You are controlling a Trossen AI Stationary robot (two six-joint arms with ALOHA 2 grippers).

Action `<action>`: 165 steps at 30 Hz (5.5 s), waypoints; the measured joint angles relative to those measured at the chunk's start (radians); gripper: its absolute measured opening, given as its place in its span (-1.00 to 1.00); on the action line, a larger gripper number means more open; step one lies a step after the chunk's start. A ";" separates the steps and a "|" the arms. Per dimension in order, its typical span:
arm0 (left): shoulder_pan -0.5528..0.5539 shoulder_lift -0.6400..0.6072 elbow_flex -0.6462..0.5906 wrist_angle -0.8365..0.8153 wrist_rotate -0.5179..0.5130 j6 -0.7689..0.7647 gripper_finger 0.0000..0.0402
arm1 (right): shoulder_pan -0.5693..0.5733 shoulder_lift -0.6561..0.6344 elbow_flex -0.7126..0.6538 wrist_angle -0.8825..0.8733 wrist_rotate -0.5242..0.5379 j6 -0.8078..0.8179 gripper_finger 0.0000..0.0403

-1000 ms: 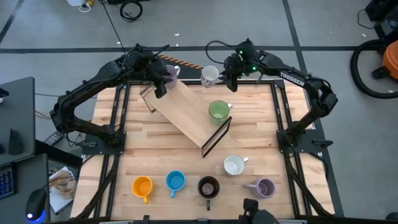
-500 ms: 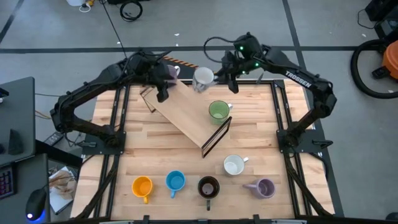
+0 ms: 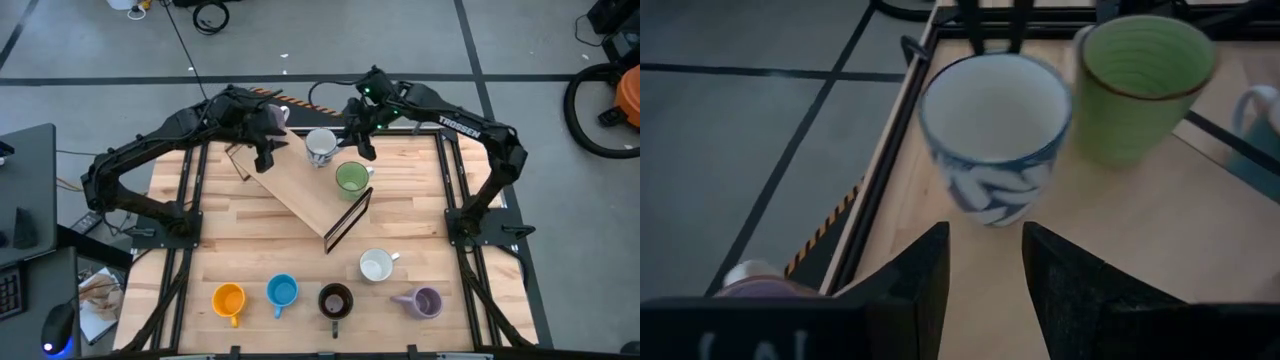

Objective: Place coffee mugs
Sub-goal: Put the white mug on the shelf

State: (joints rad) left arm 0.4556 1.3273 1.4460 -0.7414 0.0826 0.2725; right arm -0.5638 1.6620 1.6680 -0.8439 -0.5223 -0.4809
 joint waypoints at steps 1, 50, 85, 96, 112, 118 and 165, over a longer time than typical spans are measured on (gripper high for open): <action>-0.008 0.000 0.000 0.000 0.000 0.000 -0.33 | 0.001 0.004 0.000 0.004 -0.006 -0.005 -0.59; -0.169 0.126 0.000 0.146 -0.006 0.003 -0.33 | -0.009 0.053 0.164 -0.182 0.085 -0.033 -0.23; -0.164 0.219 0.001 0.082 -0.095 0.316 -0.51 | 0.000 -0.114 0.269 -0.384 0.245 0.253 -0.24; -0.165 0.219 0.001 0.076 -0.090 0.316 -0.79 | 0.000 -0.115 0.268 -0.383 0.244 0.255 -0.24; -0.086 0.219 0.133 -0.018 -0.055 0.184 -0.87 | 0.000 -0.115 0.268 -0.383 0.241 0.255 -0.24; -0.044 0.219 0.173 -0.103 0.008 0.164 -0.87 | 0.000 -0.115 0.268 -0.383 0.241 0.254 -0.24; 0.035 0.223 0.184 -0.191 0.027 0.146 -0.83 | 0.006 -0.114 0.268 -0.361 0.241 0.254 -0.24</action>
State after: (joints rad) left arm 0.4904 1.5505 1.6303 -0.9327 0.1101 0.4184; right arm -0.5582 1.5478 1.9357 -1.2046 -0.2810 -0.2272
